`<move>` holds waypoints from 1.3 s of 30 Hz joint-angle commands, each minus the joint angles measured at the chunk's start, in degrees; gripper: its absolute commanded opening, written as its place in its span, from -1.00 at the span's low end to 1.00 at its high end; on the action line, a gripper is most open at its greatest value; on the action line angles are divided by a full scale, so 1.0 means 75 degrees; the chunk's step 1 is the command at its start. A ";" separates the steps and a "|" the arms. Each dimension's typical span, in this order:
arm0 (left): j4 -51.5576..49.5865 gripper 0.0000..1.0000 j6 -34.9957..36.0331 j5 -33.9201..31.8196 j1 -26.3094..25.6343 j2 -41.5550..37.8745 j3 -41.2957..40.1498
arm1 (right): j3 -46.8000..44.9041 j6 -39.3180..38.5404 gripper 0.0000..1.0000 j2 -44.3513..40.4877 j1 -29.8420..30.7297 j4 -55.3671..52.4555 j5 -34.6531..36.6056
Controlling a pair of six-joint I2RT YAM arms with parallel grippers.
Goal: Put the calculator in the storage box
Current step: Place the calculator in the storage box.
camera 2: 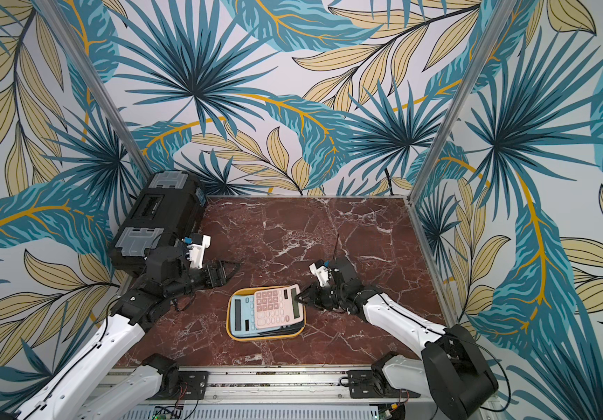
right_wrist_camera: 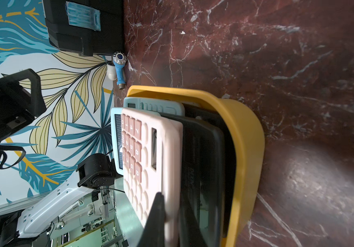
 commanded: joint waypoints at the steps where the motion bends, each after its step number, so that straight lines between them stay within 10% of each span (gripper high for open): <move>1: 0.0241 0.66 -0.0020 0.0022 0.0051 -0.0014 -0.0197 | -0.0144 0.0148 -1.00 -0.0035 0.0115 0.0414 0.0086; 11: 0.0183 0.66 -0.0009 0.0022 0.0050 -0.0085 -0.0221 | -0.0358 0.0350 -0.87 -0.0220 0.0244 0.0559 0.0260; 16: 0.0209 0.67 -0.0021 0.0025 0.0045 -0.0074 -0.0251 | -0.0432 0.0369 -0.47 -0.0222 0.0262 0.0555 0.0286; 39: 0.0021 0.75 0.0036 0.0029 0.0045 -0.0118 -0.0210 | 0.0047 -0.0275 -0.21 -0.0630 0.0297 -0.0931 0.0628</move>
